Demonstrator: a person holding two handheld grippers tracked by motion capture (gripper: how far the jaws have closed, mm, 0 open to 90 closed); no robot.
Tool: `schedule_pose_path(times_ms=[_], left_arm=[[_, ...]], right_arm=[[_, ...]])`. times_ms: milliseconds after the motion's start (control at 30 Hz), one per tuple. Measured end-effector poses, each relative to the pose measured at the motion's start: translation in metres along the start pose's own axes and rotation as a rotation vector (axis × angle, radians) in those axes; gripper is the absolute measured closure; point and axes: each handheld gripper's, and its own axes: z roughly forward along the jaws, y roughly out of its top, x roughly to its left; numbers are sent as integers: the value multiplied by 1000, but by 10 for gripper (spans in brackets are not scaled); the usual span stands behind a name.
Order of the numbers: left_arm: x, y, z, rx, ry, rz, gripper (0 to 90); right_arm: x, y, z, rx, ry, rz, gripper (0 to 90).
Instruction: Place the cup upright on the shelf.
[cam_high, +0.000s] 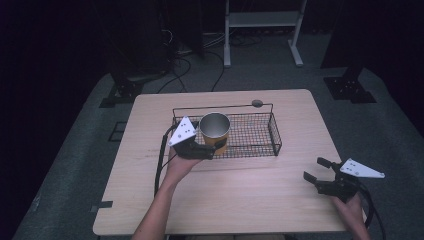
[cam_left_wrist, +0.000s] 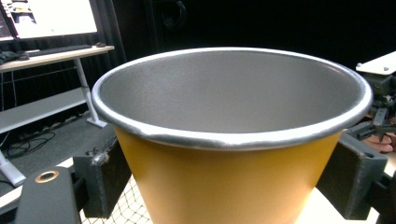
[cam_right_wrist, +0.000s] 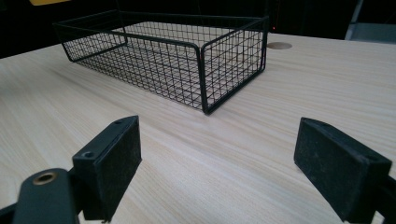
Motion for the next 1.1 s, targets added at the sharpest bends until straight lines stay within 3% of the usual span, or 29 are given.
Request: schedule_pose_path(times_ms=[533,667,933,1100], left_arm=[[31,12,25,18,1,-16,150],[35,15,29,29,12,-2,150],[47,15,39,11,-5,-11,150],[56,14,50,2,-15,5,150]], right_arm=[[0,0,0,-2,2,-4,139],[0,0,0,-2,3,-2,139],[0,0,0,-3,4,-3,139],[0,0,0,-4,5,0,139]])
